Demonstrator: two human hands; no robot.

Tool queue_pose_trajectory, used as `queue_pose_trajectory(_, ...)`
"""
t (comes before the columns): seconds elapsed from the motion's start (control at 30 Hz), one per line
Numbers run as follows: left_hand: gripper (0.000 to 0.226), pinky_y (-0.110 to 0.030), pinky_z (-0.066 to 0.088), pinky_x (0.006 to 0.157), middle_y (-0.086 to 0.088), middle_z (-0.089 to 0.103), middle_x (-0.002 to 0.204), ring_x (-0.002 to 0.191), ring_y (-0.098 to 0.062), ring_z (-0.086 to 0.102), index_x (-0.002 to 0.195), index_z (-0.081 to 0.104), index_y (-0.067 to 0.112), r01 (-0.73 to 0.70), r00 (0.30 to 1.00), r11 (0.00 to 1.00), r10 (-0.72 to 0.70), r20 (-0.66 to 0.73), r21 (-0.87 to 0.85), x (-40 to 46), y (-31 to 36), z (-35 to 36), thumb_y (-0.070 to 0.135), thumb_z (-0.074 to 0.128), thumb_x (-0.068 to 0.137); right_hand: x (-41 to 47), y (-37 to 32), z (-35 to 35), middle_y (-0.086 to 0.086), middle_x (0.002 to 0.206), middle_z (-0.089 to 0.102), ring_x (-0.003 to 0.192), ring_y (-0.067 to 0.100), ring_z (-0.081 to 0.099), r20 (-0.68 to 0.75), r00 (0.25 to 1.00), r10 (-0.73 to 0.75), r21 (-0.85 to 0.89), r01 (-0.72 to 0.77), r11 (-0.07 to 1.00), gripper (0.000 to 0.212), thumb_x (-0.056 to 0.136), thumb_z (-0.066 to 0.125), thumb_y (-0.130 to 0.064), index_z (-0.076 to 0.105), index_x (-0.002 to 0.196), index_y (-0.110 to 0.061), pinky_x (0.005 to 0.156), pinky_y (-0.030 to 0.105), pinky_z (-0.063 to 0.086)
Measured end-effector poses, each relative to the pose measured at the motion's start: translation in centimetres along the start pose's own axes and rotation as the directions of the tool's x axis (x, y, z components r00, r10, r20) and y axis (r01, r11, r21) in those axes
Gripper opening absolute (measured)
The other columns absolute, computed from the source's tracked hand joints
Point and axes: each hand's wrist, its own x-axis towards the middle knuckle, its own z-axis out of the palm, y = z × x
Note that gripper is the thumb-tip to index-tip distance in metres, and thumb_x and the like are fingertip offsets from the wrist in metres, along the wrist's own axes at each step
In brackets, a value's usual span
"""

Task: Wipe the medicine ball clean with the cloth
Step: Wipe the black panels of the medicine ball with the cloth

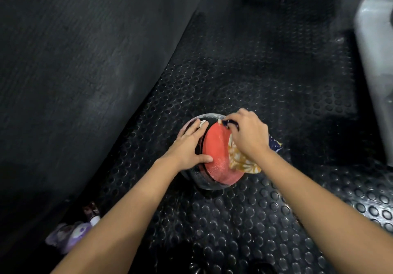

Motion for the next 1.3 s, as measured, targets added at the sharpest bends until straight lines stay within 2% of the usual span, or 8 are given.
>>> queue_pose_trajectory(0.07, 0.103, -0.049, 0.008, 0.116, 0.012, -0.009, 0.159, 0.146, -0.023, -0.01, 0.152, 0.0, 0.032, 0.008, 1.0, 1.0, -0.008, -0.003, 0.02, 0.1, 0.2, -0.1, 0.038, 0.073, 0.08, 0.0, -0.3, 0.1, -0.005, 0.108, 0.056, 0.106, 0.018, 0.049, 0.008, 0.999, 0.045, 0.01, -0.045, 0.999, 0.026, 0.096, 0.047, -0.026, 0.063, 0.115, -0.033, 0.072, 0.033, 0.044)
queue_pose_trajectory(0.23, 0.103, -0.042, 0.005, 0.117, 0.005, -0.008, 0.16, 0.147, -0.023, -0.008, 0.153, 0.0, 0.027, -0.012, 1.0, 0.998, 0.013, -0.012, 0.061, 0.7, 0.5, -0.5, 0.04, 0.072, 0.081, -3.9, -1.1, -0.4, -0.007, 0.088, 0.059, 0.085, 0.017, 0.055, -0.005, 0.965, -0.261, -0.011, 0.261, 0.965, 0.021, 0.088, 0.06, -0.024, 0.07, 0.104, -0.033, 0.047, 0.023, 0.032)
queue_pose_trajectory(0.43, 0.102, -0.045, 0.004, 0.117, 0.01, -0.007, 0.16, 0.147, -0.023, -0.01, 0.152, 0.001, 0.03, -0.003, 1.0, 0.999, 0.005, -0.025, 0.052, 0.0, 0.8, 0.2, 0.038, 0.073, 0.08, 0.4, 0.5, 0.0, -0.006, 0.106, 0.057, 0.103, 0.019, 0.05, 0.024, 0.999, 0.028, -0.015, -0.028, 1.0, 0.026, 0.096, 0.047, -0.027, 0.064, 0.115, -0.034, 0.07, 0.034, 0.046)
queue_pose_trajectory(0.6, 0.103, -0.047, 0.009, 0.116, 0.009, -0.008, 0.16, 0.147, -0.023, -0.008, 0.153, 0.001, 0.03, 0.0, 1.0, 0.998, 0.002, -0.025, 0.071, 0.0, 0.5, -0.2, 0.04, 0.073, 0.08, -3.1, -1.3, -0.1, -0.007, 0.102, 0.06, 0.096, 0.017, 0.052, -0.015, 0.979, -0.202, 0.012, 0.202, 0.979, 0.023, 0.092, 0.055, -0.025, 0.068, 0.11, -0.032, 0.057, 0.026, 0.037)
queue_pose_trajectory(0.8, 0.102, -0.047, 0.009, 0.117, 0.011, -0.007, 0.16, 0.147, -0.021, -0.01, 0.152, 0.0, 0.031, -0.001, 1.0, 0.997, 0.003, -0.026, 0.072, 0.1, 0.6, 0.2, 0.04, 0.072, 0.08, 1.0, -0.4, 0.0, -0.006, 0.109, 0.058, 0.104, 0.019, 0.051, 0.036, 0.999, 0.027, -0.023, -0.026, 0.999, 0.027, 0.096, 0.046, -0.024, 0.065, 0.114, -0.032, 0.071, 0.035, 0.046)
queue_pose_trajectory(0.97, 0.103, -0.049, 0.012, 0.116, 0.011, -0.008, 0.16, 0.147, -0.021, -0.009, 0.152, -0.001, 0.031, -0.001, 1.0, 0.998, 0.002, -0.021, 0.07, 0.0, 0.5, 0.0, 0.04, 0.072, 0.08, -1.5, -1.5, -0.4, -0.01, 0.114, 0.056, 0.104, 0.015, 0.048, 0.061, 0.986, -0.156, -0.052, 0.159, 0.986, 0.028, 0.098, 0.044, -0.028, 0.062, 0.118, -0.034, 0.066, 0.03, 0.043)
queue_pose_trajectory(1.13, 0.102, -0.049, 0.008, 0.117, 0.012, -0.006, 0.16, 0.147, -0.019, -0.009, 0.152, 0.002, 0.032, -0.023, 0.999, 0.998, 0.024, -0.033, 0.054, -0.3, 0.5, 0.2, 0.039, 0.073, 0.079, 1.9, 1.0, -0.3, -0.002, 0.112, 0.058, 0.108, 0.023, 0.052, 0.106, 0.991, 0.085, -0.017, -0.084, 0.996, 0.025, 0.095, 0.049, -0.025, 0.066, 0.112, -0.031, 0.077, 0.036, 0.044)
queue_pose_trajectory(1.3, 0.102, -0.05, 0.012, 0.117, 0.012, -0.005, 0.16, 0.147, -0.018, -0.007, 0.152, 0.002, 0.032, -0.015, 0.999, 0.998, 0.017, -0.035, 0.059, -0.3, 0.3, 0.0, 0.04, 0.073, 0.079, -1.8, -0.7, -0.5, -0.012, 0.114, 0.057, 0.104, 0.015, 0.049, 0.059, 0.991, -0.117, -0.036, 0.119, 0.992, 0.028, 0.097, 0.046, -0.028, 0.061, 0.119, -0.036, 0.065, 0.029, 0.04)
